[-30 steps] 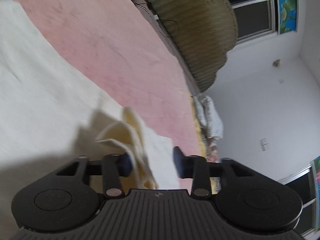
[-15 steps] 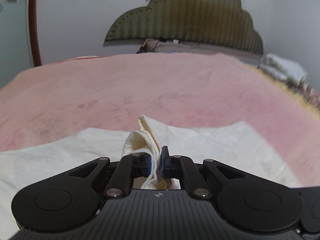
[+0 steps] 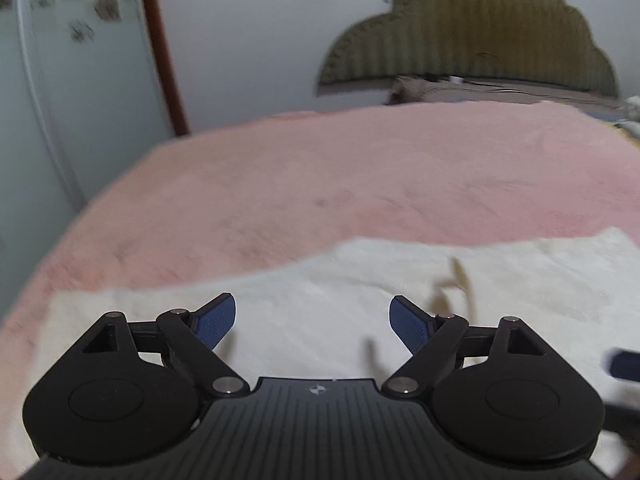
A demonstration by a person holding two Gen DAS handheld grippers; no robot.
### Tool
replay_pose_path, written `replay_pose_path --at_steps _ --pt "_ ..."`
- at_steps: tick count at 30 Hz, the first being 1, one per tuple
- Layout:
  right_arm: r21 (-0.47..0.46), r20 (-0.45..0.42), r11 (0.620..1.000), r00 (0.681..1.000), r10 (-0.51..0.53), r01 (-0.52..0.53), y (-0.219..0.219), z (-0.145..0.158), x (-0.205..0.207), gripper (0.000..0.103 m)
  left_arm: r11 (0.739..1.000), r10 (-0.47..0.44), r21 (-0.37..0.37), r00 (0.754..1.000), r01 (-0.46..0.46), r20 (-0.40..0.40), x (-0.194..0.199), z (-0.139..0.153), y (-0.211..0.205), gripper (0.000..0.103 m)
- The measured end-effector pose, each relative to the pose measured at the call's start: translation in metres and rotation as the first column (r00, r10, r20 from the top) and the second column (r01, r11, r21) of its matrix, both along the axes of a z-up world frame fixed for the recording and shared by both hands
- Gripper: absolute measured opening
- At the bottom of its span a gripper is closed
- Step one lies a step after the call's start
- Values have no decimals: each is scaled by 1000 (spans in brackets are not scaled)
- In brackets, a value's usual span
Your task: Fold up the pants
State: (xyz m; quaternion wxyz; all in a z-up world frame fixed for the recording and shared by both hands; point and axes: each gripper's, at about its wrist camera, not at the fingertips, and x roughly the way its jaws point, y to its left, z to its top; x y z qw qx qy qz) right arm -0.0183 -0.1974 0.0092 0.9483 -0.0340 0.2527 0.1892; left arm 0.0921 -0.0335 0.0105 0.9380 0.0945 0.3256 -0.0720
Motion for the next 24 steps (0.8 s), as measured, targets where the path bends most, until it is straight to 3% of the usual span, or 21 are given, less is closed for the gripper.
replay_pose_path --at_steps 2,4,6,8,12,16,19,22,24 --pt "2 -62 999 998 -32 33 -2 -11 12 26 997 -77 22 996 78 -35 -11 -10 -6 98" --pt "-50 -128 999 992 -18 12 7 -23 17 26 978 -124 167 991 129 -43 -27 -28 -18 99" --pt "-84 -97 996 995 -17 9 8 -24 7 26 950 -136 287 991 126 17 -42 -41 -22 101" --pt "-59 -95 998 995 -31 25 3 -20 2 26 948 -103 309 992 76 72 -51 -43 -18 103" --pt "-22 -29 998 998 -55 55 8 -14 -10 26 985 -24 170 997 12 70 -54 -38 0 103" --pt "-157 36 987 999 20 -14 36 -16 -11 26 996 83 18 996 -84 40 -48 -27 26 101" --pt "-261 39 965 998 52 -40 56 -22 -19 26 986 126 -115 992 -123 17 -46 -15 46 99" --pt "-353 56 935 997 56 -33 67 -31 -19 26 969 98 -227 995 -98 -12 -46 -3 53 99" --pt "-443 89 896 993 76 -29 77 -36 -21 26 950 65 -305 997 -72 -30 -48 4 54 99"
